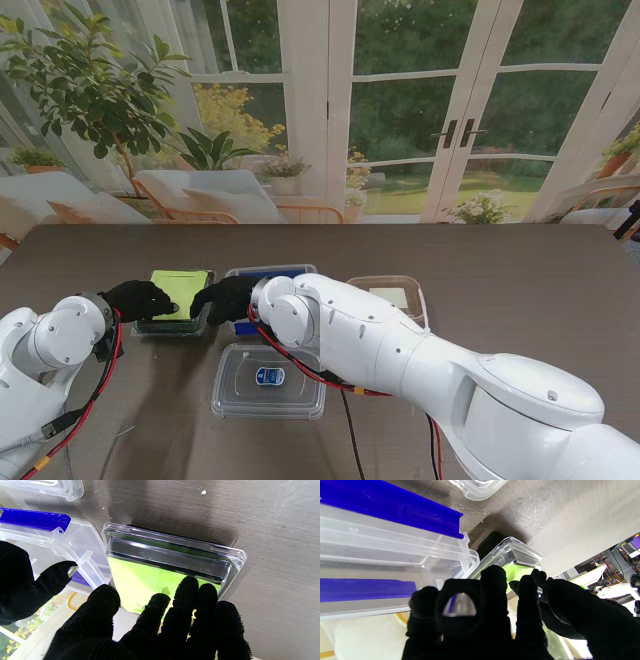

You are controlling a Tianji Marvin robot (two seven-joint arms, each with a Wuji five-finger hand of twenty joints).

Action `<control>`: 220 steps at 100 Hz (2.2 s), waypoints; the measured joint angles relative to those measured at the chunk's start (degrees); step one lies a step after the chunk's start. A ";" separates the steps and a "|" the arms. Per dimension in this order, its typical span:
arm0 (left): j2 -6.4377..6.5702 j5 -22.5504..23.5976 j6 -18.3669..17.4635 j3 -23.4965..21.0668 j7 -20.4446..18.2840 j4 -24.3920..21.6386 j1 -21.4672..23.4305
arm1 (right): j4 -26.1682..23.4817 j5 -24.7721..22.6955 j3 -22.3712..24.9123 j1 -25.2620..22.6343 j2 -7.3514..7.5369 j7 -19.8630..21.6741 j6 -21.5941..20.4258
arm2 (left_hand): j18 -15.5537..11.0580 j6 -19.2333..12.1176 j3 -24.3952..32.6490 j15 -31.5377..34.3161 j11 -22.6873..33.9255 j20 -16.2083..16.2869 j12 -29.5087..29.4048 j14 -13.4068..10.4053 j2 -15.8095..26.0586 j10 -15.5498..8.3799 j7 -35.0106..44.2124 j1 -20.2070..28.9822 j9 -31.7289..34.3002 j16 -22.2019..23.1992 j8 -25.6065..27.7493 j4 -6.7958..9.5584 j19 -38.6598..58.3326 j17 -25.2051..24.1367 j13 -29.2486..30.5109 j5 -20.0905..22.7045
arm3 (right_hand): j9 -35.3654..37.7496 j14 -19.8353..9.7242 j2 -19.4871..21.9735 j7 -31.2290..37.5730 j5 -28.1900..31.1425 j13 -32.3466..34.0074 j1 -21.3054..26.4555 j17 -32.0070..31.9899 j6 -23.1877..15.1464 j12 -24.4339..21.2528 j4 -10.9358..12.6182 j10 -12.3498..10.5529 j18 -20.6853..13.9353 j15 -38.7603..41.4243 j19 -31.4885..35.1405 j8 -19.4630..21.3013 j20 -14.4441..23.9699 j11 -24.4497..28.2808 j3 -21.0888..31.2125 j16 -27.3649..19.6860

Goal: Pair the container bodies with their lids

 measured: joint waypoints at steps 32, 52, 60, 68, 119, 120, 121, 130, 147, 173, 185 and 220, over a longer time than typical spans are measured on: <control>0.24 -0.09 -0.61 0.20 -1.53 0.49 -1.07 | 5.50 -1.28 -0.89 0.82 -3.83 -1.66 -0.34 | 0.00 -0.01 0.00 -0.02 -0.23 -0.13 -0.39 0.00 0.00 0.00 0.00 0.00 -0.01 -0.01 0.00 0.00 0.00 0.00 0.00 0.00 | 1.36 0.02 0.26 0.00 0.08 0.00 -0.04 0.00 -0.04 0.00 0.00 0.01 0.05 0.84 0.00 -0.01 0.01 -0.05 0.01 0.71; 0.35 -0.09 -0.61 0.87 -1.95 1.33 -2.21 | 12.67 -1.18 -1.00 1.78 -7.55 -2.70 -3.16 | 0.00 -0.11 0.00 -0.02 -0.29 -0.35 -0.45 0.00 0.00 -0.04 0.00 -0.01 -0.01 -0.02 0.00 0.00 0.00 0.00 0.00 0.00 | 1.36 0.03 0.84 0.08 0.09 0.00 -0.09 0.00 0.49 0.00 0.00 0.01 0.07 0.85 0.00 -0.01 0.01 -0.05 -0.14 0.74; 0.37 -0.29 -0.60 1.23 -1.96 1.83 -2.73 | 15.71 -1.05 -1.07 2.36 -9.06 -2.79 -4.29 | 0.00 -0.11 0.00 -0.02 -0.29 -0.38 -0.45 0.00 0.00 -0.04 0.00 -0.01 -0.01 -0.02 0.00 0.00 0.00 0.00 0.00 0.00 | 1.36 0.03 0.84 0.50 0.11 0.00 -0.09 0.00 0.49 0.00 0.00 0.01 0.56 0.85 0.00 -0.01 0.01 -0.05 -0.15 0.74; 0.39 -0.41 -0.63 1.60 -2.05 2.37 -3.29 | 19.01 -1.08 -1.36 3.10 -10.65 -2.79 -6.14 | 0.00 -0.42 0.00 -0.02 -0.29 -0.40 -0.45 0.00 0.00 -0.06 0.00 -0.01 -0.01 -0.02 0.00 0.00 0.00 0.00 0.00 0.00 | 1.36 0.04 0.84 1.07 0.73 0.00 -0.09 0.00 0.49 0.00 0.00 0.01 0.62 0.85 0.00 -0.01 0.01 -0.05 -0.16 0.74; 0.39 -1.75 -0.92 1.90 -2.27 3.68 -4.46 | 29.07 -3.94 -4.13 5.52 -16.92 -1.99 -11.59 | 0.00 -0.52 0.00 -0.03 -0.33 -0.48 -1.11 0.00 0.00 -0.09 0.00 -0.01 -0.01 -0.02 0.00 0.00 0.00 0.00 0.00 0.00 | 1.39 -0.10 1.84 1.63 7.63 0.00 -0.10 0.04 -0.21 0.00 0.53 0.02 0.63 0.68 0.00 -0.02 0.01 -0.06 -0.18 0.73; 0.39 -1.76 -0.94 1.90 -2.33 3.70 -4.50 | 29.13 -3.97 -4.18 5.54 -16.97 -1.93 -11.62 | 0.00 -0.52 0.00 -0.03 -0.33 -0.48 -1.11 0.00 0.00 -0.09 0.00 -0.01 -0.01 -0.02 0.00 0.00 0.00 0.00 0.00 0.00 | 1.39 -0.12 2.22 1.63 7.63 0.00 -0.14 0.04 -0.21 0.00 0.53 0.02 0.63 0.63 0.00 -0.02 0.01 -0.06 -0.19 0.72; 0.39 -1.76 -0.97 1.91 -2.39 3.72 -4.53 | 29.19 -4.00 -4.22 5.55 -17.01 -1.89 -11.64 | 0.00 -0.52 0.00 -0.03 -0.33 -0.48 -1.12 0.00 0.00 -0.09 0.00 -0.01 -0.01 -0.02 0.00 0.00 0.00 0.00 0.00 0.00 | 1.39 -0.12 2.10 1.63 7.64 0.00 -0.14 0.04 -0.21 0.00 0.53 0.02 0.63 0.61 0.00 -0.02 0.01 -0.06 -0.19 0.72; 0.43 -1.76 -1.27 1.95 -2.87 3.80 -4.86 | 29.65 -4.22 -4.48 5.63 -17.34 -1.55 -11.86 | 0.00 -0.52 0.00 -0.03 -0.65 -0.50 -1.73 0.00 0.00 -0.09 0.00 -0.01 -0.01 -0.02 0.00 0.00 0.00 0.00 0.00 0.00 | 1.40 -0.18 2.10 1.63 7.63 0.00 -0.17 0.04 -0.21 0.00 0.53 0.02 0.63 0.57 0.00 -0.02 0.01 -0.06 -0.20 0.70; 0.50 -1.71 -1.56 2.06 -3.46 3.88 -5.51 | 30.18 -4.83 -5.31 5.74 -17.68 -0.92 -12.28 | 0.00 -0.52 0.00 -0.04 -1.26 -0.51 -1.87 0.00 0.00 -0.10 0.00 -0.01 -0.01 -0.02 0.00 0.00 0.00 0.00 0.00 0.00 | 1.40 -0.25 2.12 1.63 7.64 0.00 -0.89 0.04 -0.23 0.00 0.53 0.02 0.36 0.08 0.00 -0.02 0.01 -0.06 -0.21 0.63; 0.65 -1.61 -1.75 2.19 -4.15 3.94 -5.90 | 30.18 -5.21 -5.76 5.88 -17.66 -0.15 -12.36 | 0.00 -0.52 0.00 -0.04 -1.27 -0.54 -1.88 0.00 0.00 -0.12 0.00 -0.01 -0.01 -0.02 0.00 0.00 0.01 0.00 0.00 0.00 | 1.40 -0.32 2.15 1.76 8.07 0.00 -0.99 0.30 -0.23 0.00 0.53 0.02 0.24 0.02 0.00 -0.02 0.01 -0.06 -0.22 0.61; 0.68 -1.53 -1.66 2.16 -4.19 3.90 -5.67 | 30.18 -5.21 -5.78 5.97 -17.63 0.14 -12.46 | 0.00 -0.52 0.00 -0.04 -1.27 -0.54 -1.88 0.00 0.00 -0.12 0.00 -0.01 -0.01 -0.02 0.00 0.00 0.01 0.00 0.00 0.00 | 1.40 -0.39 2.15 1.76 8.02 0.00 -1.00 0.66 -0.23 0.00 0.53 0.02 0.23 0.02 0.00 -0.02 0.01 -0.06 -0.22 0.61; 0.69 -1.63 -1.89 2.26 -4.02 4.22 -5.48 | 29.44 -4.13 -4.12 6.23 -17.50 0.36 -10.98 | 0.00 -0.52 0.00 -0.04 -1.23 -0.56 -1.42 0.00 0.00 -0.13 0.00 -0.01 -0.01 -0.02 0.00 0.00 0.01 0.00 0.00 0.00 | 1.40 -0.60 2.16 0.11 3.11 0.00 -1.01 0.66 0.50 0.00 0.53 -0.02 0.20 0.02 0.00 -0.03 0.01 -0.06 -0.23 0.60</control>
